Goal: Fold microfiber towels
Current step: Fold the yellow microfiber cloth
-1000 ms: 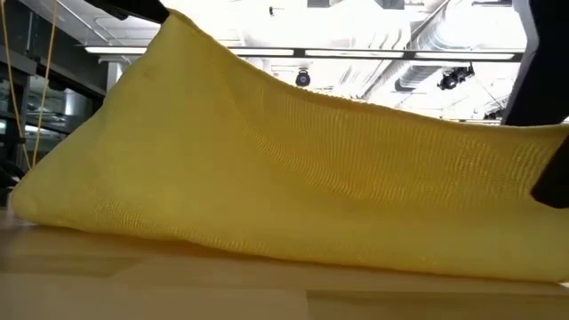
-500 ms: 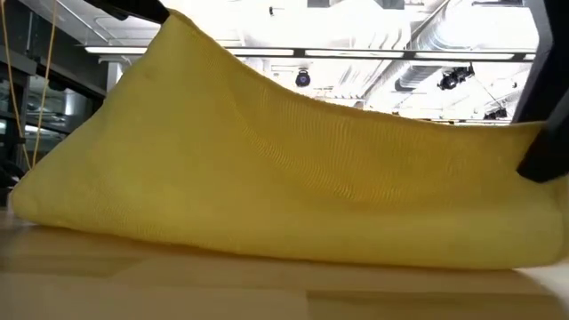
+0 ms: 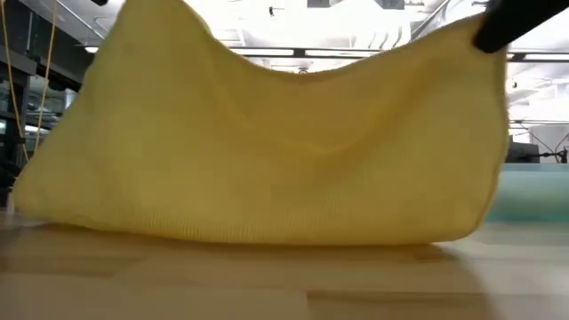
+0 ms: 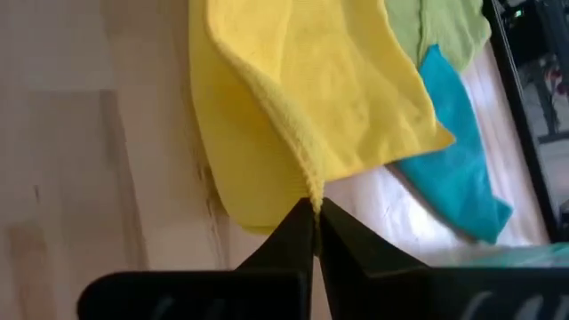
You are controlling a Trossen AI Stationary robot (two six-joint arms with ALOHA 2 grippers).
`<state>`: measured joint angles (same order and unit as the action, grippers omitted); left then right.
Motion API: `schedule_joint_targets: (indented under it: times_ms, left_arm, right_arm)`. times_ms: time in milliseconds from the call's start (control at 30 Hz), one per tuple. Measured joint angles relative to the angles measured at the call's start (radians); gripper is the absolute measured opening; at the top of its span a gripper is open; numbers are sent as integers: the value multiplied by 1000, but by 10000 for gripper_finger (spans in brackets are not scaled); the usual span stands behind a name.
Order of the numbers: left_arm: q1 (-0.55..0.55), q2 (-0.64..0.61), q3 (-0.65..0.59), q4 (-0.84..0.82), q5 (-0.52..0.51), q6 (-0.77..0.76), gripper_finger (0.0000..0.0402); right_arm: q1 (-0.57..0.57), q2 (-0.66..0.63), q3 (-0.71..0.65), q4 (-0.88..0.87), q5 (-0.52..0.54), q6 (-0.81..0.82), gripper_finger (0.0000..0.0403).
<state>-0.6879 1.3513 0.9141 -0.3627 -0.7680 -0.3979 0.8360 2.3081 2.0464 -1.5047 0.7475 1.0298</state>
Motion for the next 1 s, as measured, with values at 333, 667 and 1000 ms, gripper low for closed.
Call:
schedule_joint_targets:
  times_ms: [333, 667, 1000]
  left_arm:
    - [-78, -16, 0, -291, 7, -353, 0]
    - [-61, -16, 0, -647, -38, -726, 0]
    - [25, -1, 0, -663, -81, -752, 0]
  right_arm:
    - [-121, 0, 0, 13, 28, -232, 1]
    - [-284, 0, 0, -66, 90, -234, 0]
    - [-428, 2, -113, -64, 31, -182, 0]
